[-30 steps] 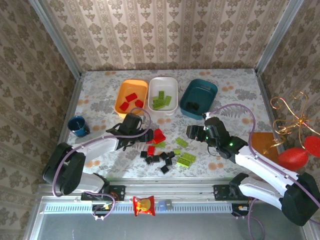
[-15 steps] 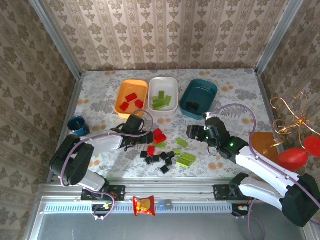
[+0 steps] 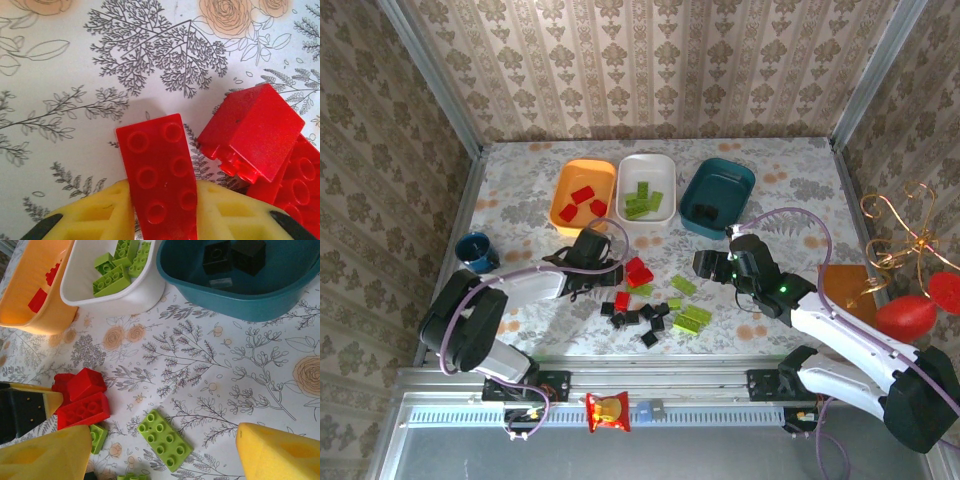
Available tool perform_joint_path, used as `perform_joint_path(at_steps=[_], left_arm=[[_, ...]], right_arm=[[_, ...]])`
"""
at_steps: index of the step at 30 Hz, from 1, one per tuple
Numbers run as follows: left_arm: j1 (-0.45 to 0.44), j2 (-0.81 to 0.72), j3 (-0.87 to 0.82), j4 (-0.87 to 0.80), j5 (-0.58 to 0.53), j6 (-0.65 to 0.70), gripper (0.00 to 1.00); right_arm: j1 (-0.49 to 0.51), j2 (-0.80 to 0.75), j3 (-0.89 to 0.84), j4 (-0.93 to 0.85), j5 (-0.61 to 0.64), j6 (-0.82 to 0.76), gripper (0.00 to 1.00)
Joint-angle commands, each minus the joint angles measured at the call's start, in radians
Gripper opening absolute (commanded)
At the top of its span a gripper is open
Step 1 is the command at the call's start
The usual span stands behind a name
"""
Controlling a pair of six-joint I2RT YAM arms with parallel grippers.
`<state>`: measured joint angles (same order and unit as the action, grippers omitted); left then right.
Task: Sort the legos into containers by color
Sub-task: Pick up the lego from the center of the table, then place the lego in the container.
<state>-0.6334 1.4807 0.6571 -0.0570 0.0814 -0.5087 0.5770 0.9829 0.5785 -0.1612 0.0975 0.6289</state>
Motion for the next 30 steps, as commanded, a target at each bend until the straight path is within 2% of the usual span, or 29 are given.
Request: perform_joint_path(at_steps=[1, 10, 16, 21, 27, 28, 30], left_arm=[[0.005, -0.04, 0.009, -0.085, -0.055, 0.025, 0.31], [0.032, -0.22, 0.067, -0.195, -0.077, 0.033, 0.3], [0.144, -0.249, 0.154, -0.187, -0.077, 0.046, 0.3], [0.24, -0.118, 0.286, -0.123, -0.137, 0.09, 0.31], [0.305, 0.122, 0.455, -0.095, -0.121, 0.082, 0.31], [0.309, 0.149, 0.48, -0.105, -0.122, 0.082, 0.33], [0.317, 0.186, 0.521, -0.117, -0.121, 0.079, 0.45]], right_arm=[[-0.001, 0.003, -0.001, -0.007, 0.015, 0.006, 0.78], [-0.002, 0.007, 0.006, -0.009, 0.011, 0.006, 0.78], [-0.002, 0.009, 0.012, -0.009, 0.01, 0.005, 0.78], [-0.002, 0.017, 0.021, -0.017, 0.012, 0.005, 0.78], [-0.001, 0.011, 0.026, -0.04, 0.013, 0.005, 0.78], [0.0, 0.008, 0.026, -0.045, 0.013, 0.005, 0.78], [-0.002, -0.002, 0.028, -0.059, 0.013, 0.003, 0.78]])
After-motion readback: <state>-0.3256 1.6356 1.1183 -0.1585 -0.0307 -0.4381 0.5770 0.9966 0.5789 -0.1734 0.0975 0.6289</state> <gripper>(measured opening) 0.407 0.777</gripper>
